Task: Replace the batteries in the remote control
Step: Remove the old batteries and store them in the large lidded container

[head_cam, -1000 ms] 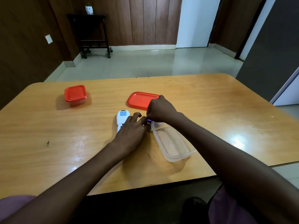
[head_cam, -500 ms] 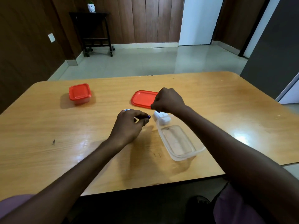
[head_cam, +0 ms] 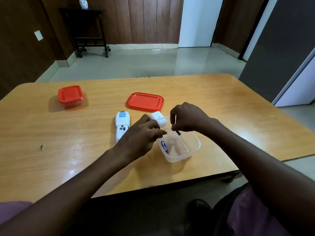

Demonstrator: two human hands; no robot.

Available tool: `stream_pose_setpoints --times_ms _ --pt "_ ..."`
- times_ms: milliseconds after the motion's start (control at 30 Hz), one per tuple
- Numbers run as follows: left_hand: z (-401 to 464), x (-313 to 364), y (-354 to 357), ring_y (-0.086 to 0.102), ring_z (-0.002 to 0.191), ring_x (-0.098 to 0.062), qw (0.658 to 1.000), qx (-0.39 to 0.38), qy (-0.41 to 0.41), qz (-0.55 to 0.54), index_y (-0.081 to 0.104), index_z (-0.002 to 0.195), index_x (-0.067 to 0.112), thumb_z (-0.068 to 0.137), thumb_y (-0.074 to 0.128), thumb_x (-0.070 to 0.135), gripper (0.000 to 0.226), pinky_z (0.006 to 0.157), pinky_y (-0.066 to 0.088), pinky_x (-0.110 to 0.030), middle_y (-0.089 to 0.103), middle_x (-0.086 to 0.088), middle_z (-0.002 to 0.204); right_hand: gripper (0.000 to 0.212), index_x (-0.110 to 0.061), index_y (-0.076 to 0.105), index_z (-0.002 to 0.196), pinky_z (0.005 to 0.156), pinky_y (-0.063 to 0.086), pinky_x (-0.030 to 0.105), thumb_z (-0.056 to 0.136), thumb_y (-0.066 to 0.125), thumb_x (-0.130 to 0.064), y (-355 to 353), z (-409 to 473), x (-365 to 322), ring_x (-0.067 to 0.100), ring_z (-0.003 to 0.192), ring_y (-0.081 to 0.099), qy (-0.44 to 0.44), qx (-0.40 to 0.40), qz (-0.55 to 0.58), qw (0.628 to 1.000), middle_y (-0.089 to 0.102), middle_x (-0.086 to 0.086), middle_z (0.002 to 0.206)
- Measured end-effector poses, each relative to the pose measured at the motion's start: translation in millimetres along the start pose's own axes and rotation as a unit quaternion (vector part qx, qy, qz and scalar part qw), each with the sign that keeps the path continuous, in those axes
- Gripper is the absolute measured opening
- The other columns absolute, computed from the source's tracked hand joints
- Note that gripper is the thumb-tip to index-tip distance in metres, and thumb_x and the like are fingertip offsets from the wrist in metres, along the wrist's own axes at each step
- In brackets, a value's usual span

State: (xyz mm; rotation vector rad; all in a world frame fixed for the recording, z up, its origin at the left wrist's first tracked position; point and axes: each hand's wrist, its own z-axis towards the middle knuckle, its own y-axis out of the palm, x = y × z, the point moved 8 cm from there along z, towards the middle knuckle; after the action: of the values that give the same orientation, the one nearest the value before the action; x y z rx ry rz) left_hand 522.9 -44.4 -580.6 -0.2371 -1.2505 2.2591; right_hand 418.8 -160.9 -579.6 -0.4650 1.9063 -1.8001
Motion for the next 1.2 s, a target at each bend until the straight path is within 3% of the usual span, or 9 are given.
stream_pose_setpoints --times_ms 100,167,233,300,400,567,700,800,1200 --pt "-2.1 -12.7 -2.8 0.052 0.087 -0.014 0.986 0.016 -0.134 -0.096 0.077 0.109 0.019 0.086 0.076 0.017 0.023 0.072 0.048 -0.03 0.065 0.002 0.098 0.017 -0.022 0.076 0.086 0.056 0.045 0.027 0.071 0.081 -0.022 10.1 1.2 2.4 0.02 0.081 0.068 -0.003 -0.025 -0.021 0.999 0.075 -0.001 0.081" --pt "-8.3 -28.6 0.4 0.062 0.08 -0.011 0.947 0.025 -0.271 -0.171 0.073 0.117 0.023 0.086 0.077 0.02 0.031 0.073 0.051 -0.027 0.062 0.003 0.103 0.016 -0.022 0.076 0.085 0.055 0.045 0.027 0.07 0.08 -0.021 12.3 3.0 1.8 0.022 0.081 0.069 -0.007 -0.024 -0.033 0.999 0.074 0.0 0.082" --pt "-18.3 -41.1 7.2 0.068 0.072 -0.013 0.881 0.025 -0.398 -0.252 0.065 0.126 0.023 0.084 0.079 0.02 0.044 0.075 0.061 -0.037 0.063 0.001 0.103 0.014 -0.022 0.077 0.085 0.055 0.045 0.026 0.071 0.079 -0.021 6.9 5.0 0.1 0.022 0.08 0.068 -0.015 -0.006 -0.028 0.999 0.074 -0.001 0.083" --pt "-30.4 -45.7 21.3 0.071 0.064 -0.018 0.782 0.026 -0.495 -0.379 0.059 0.132 0.016 0.085 0.078 0.015 0.05 0.076 0.063 -0.045 0.067 -0.005 0.094 0.008 -0.021 0.076 0.083 0.054 0.045 0.026 0.075 0.076 -0.022 -4.7 9.3 -1.1 0.02 0.079 0.067 -0.019 0.022 0.005 1.0 0.074 -0.002 0.082" --pt "-39.8 -46.1 36.4 0.074 0.063 -0.021 0.669 0.024 -0.559 -0.489 0.058 0.129 0.006 0.086 0.077 0.009 0.047 0.078 0.063 -0.044 0.074 -0.011 0.076 0.007 -0.017 0.075 0.081 0.061 0.055 0.034 0.078 0.074 -0.024 -24.0 21.2 0.0 0.021 0.074 0.068 -0.009 0.082 0.091 0.992 0.074 0.002 0.078" --pt "-39.8 -40.4 42.1 0.073 0.057 -0.021 0.578 0.039 -0.583 -0.57 0.063 0.112 -0.001 0.087 0.073 0.0 0.027 0.054 0.062 -0.033 0.074 -0.016 0.078 0.011 -0.013 0.08 0.09 0.068 0.058 0.034 0.082 0.073 -0.014 -30.1 60.2 1.0 0.021 0.078 0.07 -0.017 0.127 0.109 0.986 0.078 0.005 0.085" --pt "-37.4 -38.9 43.6 0.07 0.052 -0.021 0.556 0.044 -0.582 -0.591 0.061 0.109 -0.003 0.087 0.071 -0.005 0.024 0.052 0.062 -0.034 0.071 -0.016 0.075 0.022 -0.016 0.081 0.103 0.072 0.054 0.03 0.082 0.075 -0.01 -8.6 91.1 -0.7 0.023 0.09 0.071 -0.048 0.051 0.023 0.997 0.079 0.004 0.101" --pt "-36.4 -40.1 45.2 0.07 0.05 -0.02 0.554 0.038 -0.581 -0.594 0.061 0.106 -0.002 0.087 0.07 -0.006 0.021 0.049 0.061 -0.033 0.07 -0.016 0.072 0.022 -0.018 0.08 0.104 0.077 0.058 0.035 0.083 0.075 -0.011 2.9 101.1 -2.8 0.023 0.094 0.07 -0.069 0.004 -0.02 0.997 0.077 0.003 0.104" --pt "-39.6 -45.0 49.8 0.069 0.054 -0.02 0.562 0.03 -0.578 -0.591 0.062 0.102 0.002 0.088 0.071 -0.002 0.017 0.052 0.062 -0.033 0.071 -0.017 0.08 0.02 -0.024 0.08 0.104 0.084 0.056 0.041 0.085 0.072 -0.022 11.9 117.4 -32.3 0.026 0.098 0.066 -0.171 -0.027 -0.077 0.982 0.072 0.003 0.106"
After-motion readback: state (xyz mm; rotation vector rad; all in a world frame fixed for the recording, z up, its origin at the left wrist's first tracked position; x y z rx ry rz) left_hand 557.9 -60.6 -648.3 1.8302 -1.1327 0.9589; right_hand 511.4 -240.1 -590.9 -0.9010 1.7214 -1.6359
